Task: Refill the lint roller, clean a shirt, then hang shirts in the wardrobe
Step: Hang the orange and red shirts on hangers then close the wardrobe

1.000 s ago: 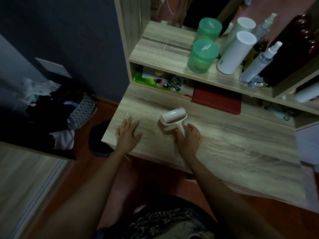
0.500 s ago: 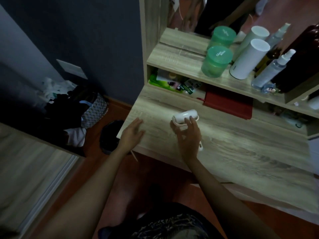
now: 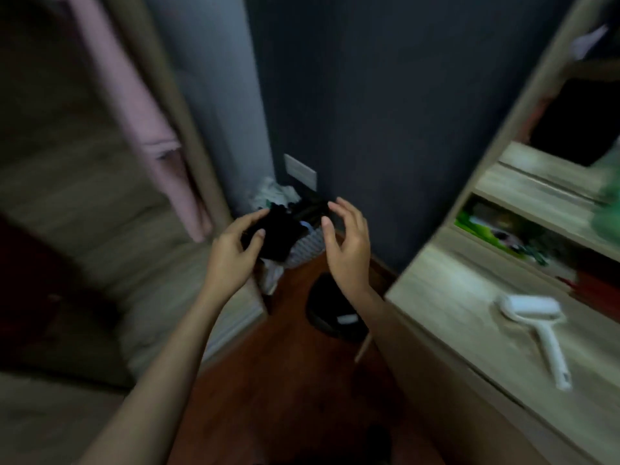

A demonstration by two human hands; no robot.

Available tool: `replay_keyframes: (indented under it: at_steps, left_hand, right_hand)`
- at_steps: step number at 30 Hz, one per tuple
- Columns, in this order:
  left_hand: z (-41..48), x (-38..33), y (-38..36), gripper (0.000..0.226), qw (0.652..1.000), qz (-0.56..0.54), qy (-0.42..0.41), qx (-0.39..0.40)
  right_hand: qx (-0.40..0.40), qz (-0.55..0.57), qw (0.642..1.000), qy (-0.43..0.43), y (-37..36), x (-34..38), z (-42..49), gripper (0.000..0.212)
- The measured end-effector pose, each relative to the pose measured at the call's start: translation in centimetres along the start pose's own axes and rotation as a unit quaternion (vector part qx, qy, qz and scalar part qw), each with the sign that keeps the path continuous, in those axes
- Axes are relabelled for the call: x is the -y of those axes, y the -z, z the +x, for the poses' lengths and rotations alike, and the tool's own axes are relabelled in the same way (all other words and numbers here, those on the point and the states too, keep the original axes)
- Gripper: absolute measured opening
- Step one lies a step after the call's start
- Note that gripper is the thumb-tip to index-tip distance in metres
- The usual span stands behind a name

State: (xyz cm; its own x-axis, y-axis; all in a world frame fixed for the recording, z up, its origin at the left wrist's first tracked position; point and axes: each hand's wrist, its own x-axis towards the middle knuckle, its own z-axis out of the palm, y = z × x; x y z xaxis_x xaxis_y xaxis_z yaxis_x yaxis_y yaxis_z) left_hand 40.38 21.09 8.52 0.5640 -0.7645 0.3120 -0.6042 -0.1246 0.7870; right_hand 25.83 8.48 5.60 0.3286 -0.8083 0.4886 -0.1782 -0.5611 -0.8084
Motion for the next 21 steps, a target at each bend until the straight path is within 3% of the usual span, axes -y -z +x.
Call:
replay_keyframes:
  at_steps: [10, 21]
  left_hand:
    - [4.9, -2.0, 28.5, 0.038, 0.961, 0.097, -0.103, -0.238]
    - [11.9, -8.3, 49.3, 0.039, 0.854, 0.236, -0.229, -0.403]
  right_hand:
    - [0.043, 0.211, 0.958, 0.191, -18.4, 24.9, 9.8, 0.030]
    - [0.035, 0.326, 0.848, 0.417, -28.4, 48.5, 22.2, 0.036]
